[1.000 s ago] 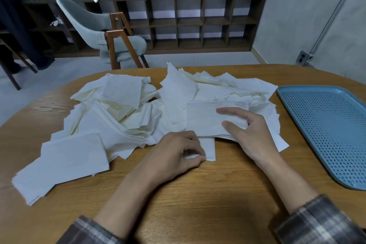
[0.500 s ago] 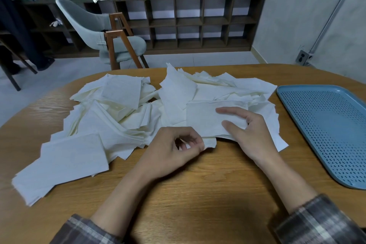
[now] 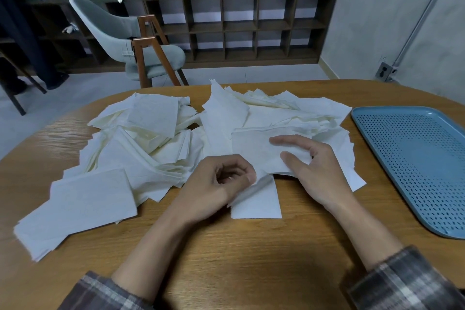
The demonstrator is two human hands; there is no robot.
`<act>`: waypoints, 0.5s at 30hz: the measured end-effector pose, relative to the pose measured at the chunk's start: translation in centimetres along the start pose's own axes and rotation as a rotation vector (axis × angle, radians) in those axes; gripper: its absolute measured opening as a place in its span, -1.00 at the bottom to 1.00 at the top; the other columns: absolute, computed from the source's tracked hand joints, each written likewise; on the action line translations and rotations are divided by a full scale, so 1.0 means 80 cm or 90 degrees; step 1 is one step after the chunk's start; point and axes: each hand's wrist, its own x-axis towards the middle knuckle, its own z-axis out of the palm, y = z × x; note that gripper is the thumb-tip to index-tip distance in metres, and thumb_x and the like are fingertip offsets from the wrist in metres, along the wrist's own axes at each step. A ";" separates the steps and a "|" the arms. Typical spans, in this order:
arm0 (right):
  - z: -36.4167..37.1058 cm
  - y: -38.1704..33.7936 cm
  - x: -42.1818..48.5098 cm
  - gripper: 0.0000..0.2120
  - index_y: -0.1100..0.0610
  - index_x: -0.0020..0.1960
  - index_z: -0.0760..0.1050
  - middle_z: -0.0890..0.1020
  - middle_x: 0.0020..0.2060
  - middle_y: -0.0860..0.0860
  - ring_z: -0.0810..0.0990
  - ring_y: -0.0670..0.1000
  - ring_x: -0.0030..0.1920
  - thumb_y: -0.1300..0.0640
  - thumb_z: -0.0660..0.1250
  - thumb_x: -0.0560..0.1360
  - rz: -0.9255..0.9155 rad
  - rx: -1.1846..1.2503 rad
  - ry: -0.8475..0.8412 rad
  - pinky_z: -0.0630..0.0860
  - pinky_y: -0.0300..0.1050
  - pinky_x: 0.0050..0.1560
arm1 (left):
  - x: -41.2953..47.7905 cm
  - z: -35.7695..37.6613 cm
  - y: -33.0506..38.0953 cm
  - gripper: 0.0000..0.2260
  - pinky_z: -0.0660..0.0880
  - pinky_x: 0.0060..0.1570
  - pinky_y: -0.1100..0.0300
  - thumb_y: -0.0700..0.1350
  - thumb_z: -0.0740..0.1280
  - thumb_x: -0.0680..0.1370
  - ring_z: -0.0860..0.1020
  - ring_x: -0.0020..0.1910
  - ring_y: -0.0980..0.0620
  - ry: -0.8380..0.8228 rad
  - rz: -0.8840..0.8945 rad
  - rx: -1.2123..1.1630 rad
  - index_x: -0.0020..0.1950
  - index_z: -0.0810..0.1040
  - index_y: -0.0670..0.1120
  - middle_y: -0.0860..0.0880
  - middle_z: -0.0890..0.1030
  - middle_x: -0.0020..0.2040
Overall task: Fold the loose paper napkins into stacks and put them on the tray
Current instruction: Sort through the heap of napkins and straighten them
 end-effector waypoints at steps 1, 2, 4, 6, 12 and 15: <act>0.000 0.000 0.000 -0.64 -0.05 0.17 0.72 0.71 0.13 -0.33 0.51 -0.41 0.27 0.35 0.34 0.62 0.001 0.001 -0.001 0.26 -0.61 0.22 | 0.001 0.000 0.000 -0.85 0.46 -0.04 0.18 -0.26 0.43 0.60 0.62 -0.13 -0.09 0.017 0.001 -0.008 -0.11 0.71 -0.07 -0.08 0.71 -0.14; 0.000 0.000 0.000 -0.64 -0.05 0.16 0.72 0.71 0.12 -0.33 0.52 -0.41 0.27 0.36 0.33 0.62 0.000 0.004 -0.002 0.27 -0.61 0.22 | 0.001 0.000 0.000 -0.83 0.46 -0.06 0.18 -0.29 0.42 0.59 0.61 -0.17 -0.04 0.030 -0.002 -0.015 -0.13 0.71 -0.07 -0.05 0.70 -0.18; 0.000 0.000 -0.001 -0.65 -0.04 0.14 0.72 0.71 0.12 -0.32 0.53 -0.38 0.28 0.36 0.33 0.61 -0.007 0.014 -0.002 0.29 -0.58 0.22 | 0.002 0.000 -0.001 -0.79 0.44 -0.15 0.22 -0.33 0.41 0.57 0.53 -0.26 0.07 0.047 -0.012 -0.035 -0.17 0.72 -0.06 0.02 0.65 -0.28; 0.000 -0.002 -0.002 -0.66 -0.04 0.13 0.73 0.72 0.11 -0.30 0.56 -0.32 0.29 0.36 0.36 0.60 -0.020 0.021 -0.010 0.34 -0.51 0.25 | 0.002 0.000 -0.002 -0.80 0.42 -0.19 0.29 -0.33 0.41 0.56 0.49 -0.28 0.10 0.066 -0.010 -0.054 -0.18 0.71 -0.08 0.05 0.62 -0.31; 0.001 -0.009 -0.009 -0.68 -0.18 0.19 0.69 0.69 0.18 -0.24 0.58 -0.17 0.29 0.17 0.54 0.53 -0.034 -0.036 -0.132 0.45 -0.18 0.32 | 0.005 0.005 -0.001 -0.88 0.42 -0.09 0.23 -0.22 0.42 0.61 0.50 -0.16 0.00 0.106 0.040 -0.063 -0.10 0.68 -0.06 -0.25 0.63 -0.10; 0.004 -0.012 -0.011 -0.73 -0.24 0.14 0.69 0.69 0.14 -0.27 0.57 -0.21 0.25 0.05 0.56 0.51 -0.015 -0.060 -0.124 0.43 -0.23 0.25 | 0.004 0.006 -0.002 -0.89 0.44 -0.07 0.18 -0.19 0.44 0.61 0.52 -0.15 -0.05 0.111 0.052 -0.070 -0.09 0.70 -0.04 -0.25 0.64 -0.09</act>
